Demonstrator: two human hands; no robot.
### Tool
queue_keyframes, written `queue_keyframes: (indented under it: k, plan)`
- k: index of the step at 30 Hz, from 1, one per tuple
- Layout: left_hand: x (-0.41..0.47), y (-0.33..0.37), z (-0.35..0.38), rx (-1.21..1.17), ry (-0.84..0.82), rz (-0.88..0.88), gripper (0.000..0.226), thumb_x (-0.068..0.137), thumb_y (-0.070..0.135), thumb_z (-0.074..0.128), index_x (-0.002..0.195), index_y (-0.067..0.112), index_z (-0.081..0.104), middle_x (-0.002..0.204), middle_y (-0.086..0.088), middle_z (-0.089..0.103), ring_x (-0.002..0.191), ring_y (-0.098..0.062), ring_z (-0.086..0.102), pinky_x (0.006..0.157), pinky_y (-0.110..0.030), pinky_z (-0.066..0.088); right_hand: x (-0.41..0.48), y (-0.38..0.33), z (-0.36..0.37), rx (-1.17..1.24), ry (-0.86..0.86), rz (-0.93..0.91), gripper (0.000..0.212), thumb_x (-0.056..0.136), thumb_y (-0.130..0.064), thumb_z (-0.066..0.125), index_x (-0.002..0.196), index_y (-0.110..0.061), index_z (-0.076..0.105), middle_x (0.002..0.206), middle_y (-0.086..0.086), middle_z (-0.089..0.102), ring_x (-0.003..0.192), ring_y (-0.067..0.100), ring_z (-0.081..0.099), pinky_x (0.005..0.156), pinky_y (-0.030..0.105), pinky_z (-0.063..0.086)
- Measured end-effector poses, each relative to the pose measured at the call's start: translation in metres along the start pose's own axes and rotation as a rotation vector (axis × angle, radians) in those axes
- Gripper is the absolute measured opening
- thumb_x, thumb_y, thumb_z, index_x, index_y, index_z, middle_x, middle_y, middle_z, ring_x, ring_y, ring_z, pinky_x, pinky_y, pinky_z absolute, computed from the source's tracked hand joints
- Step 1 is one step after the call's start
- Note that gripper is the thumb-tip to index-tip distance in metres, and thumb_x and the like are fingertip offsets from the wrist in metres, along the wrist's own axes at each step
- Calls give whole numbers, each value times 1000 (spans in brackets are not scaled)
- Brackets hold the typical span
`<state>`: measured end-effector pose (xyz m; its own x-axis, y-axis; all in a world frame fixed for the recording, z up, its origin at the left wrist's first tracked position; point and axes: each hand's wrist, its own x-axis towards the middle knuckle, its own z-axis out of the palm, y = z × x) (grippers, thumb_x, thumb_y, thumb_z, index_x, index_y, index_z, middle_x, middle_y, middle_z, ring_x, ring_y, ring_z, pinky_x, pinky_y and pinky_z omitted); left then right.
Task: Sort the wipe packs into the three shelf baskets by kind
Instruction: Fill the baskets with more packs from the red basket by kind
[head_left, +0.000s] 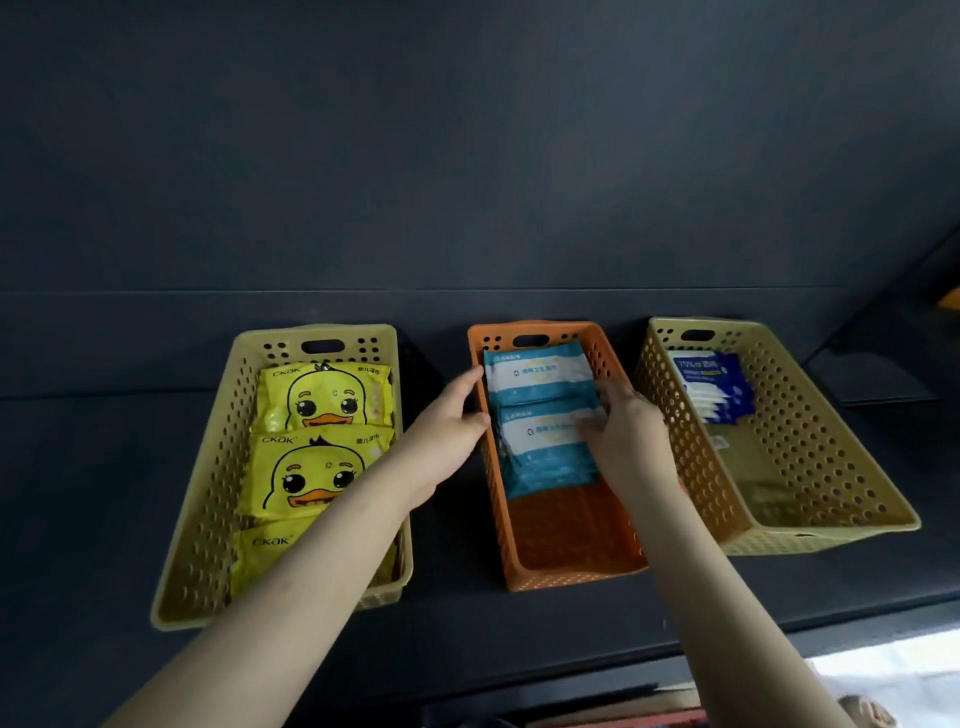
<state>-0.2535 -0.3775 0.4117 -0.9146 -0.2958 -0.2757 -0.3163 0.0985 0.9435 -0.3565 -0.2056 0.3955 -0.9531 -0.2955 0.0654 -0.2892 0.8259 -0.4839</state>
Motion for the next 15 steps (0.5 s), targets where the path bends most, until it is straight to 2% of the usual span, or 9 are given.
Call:
queue_keyframes:
  k: [2, 4, 7, 10, 13, 15]
  plan:
    - [0, -1, -1, -1, -17, 3, 60, 100, 6, 43, 150, 34, 23, 154, 9, 29, 119, 3, 28, 100, -23, 26, -4, 2, 0, -57, -8, -160, 44, 90, -27, 62, 132, -15, 55, 137, 6, 51, 121, 26, 51, 102, 37, 44]
    - [2, -3, -2, 0, -15, 8, 60, 99, 7, 43, 149, 35, 24, 154, 9, 29, 120, 3, 28, 100, -23, 27, -6, 4, 0, -72, -70, -283, 45, 87, -34, 67, 128, -17, 60, 138, 2, 50, 127, 24, 45, 108, 37, 37]
    - [4, -5, -2, -3, 1, 8, 60, 99, 5, 44, 149, 34, 26, 154, 9, 30, 125, 2, 27, 104, -25, 27, -8, 4, 4, -41, -209, -229, 52, 85, -41, 68, 132, -22, 58, 141, -2, 46, 132, 22, 39, 111, 35, 31]
    - [5, -6, -2, 0, 18, -4, 61, 98, 5, 46, 148, 34, 27, 153, 9, 31, 133, -2, 27, 107, -27, 26, -7, 6, 6, -57, -200, -170, 54, 87, -41, 66, 136, -24, 54, 145, -1, 42, 133, 23, 36, 111, 34, 30]
    - [3, -3, -1, 16, 33, -8, 61, 97, 5, 47, 148, 32, 28, 153, 9, 32, 127, 2, 27, 104, -25, 26, -5, 6, 2, -55, -209, -191, 55, 87, -42, 65, 136, -22, 53, 144, 1, 43, 132, 22, 39, 111, 34, 31]
    - [2, 1, -1, 70, 55, -1, 61, 97, 6, 50, 148, 30, 28, 154, 7, 33, 135, -3, 29, 105, -25, 26, -2, 4, -3, -29, -226, -217, 57, 86, -43, 66, 136, -20, 53, 142, 1, 46, 130, 19, 42, 109, 31, 33]
